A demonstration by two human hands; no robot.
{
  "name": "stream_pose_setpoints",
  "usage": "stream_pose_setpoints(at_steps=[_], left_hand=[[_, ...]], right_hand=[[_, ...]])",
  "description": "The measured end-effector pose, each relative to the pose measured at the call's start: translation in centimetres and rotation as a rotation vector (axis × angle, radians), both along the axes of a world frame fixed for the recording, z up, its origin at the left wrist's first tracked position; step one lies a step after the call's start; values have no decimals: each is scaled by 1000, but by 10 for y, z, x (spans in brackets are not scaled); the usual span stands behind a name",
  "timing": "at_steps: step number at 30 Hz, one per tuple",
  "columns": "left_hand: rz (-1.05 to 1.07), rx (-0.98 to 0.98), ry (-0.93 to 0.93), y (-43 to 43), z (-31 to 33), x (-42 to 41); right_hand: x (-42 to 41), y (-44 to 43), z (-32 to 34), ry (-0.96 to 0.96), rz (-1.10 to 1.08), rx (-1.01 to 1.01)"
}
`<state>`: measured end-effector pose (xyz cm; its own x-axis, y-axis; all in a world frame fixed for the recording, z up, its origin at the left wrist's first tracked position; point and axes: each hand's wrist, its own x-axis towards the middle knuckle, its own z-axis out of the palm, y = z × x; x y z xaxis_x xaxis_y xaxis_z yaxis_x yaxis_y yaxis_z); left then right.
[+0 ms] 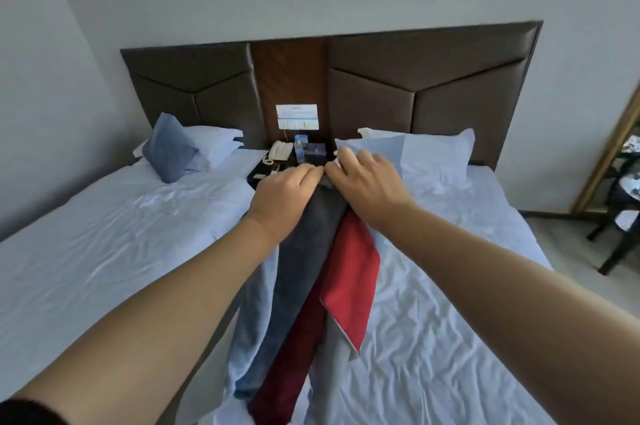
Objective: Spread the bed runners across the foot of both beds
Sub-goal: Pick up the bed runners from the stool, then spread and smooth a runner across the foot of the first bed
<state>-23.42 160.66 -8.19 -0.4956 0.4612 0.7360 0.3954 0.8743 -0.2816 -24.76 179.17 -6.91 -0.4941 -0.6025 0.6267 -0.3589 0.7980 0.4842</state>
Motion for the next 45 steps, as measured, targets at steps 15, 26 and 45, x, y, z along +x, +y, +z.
stream_pose_setpoints(at_steps=[15,26,45], left_hand=[[-186,-247,-535,41,-333,-58],[-158,-456,-1042,54,-559,-5],[-27,-231,-1248,43,-770,33]], right_hand=[[-23,40,-311,-960,-290,-47],[49,38,-548,-1332,-494,-148],[137,31,-755,-1303,-733,-292]])
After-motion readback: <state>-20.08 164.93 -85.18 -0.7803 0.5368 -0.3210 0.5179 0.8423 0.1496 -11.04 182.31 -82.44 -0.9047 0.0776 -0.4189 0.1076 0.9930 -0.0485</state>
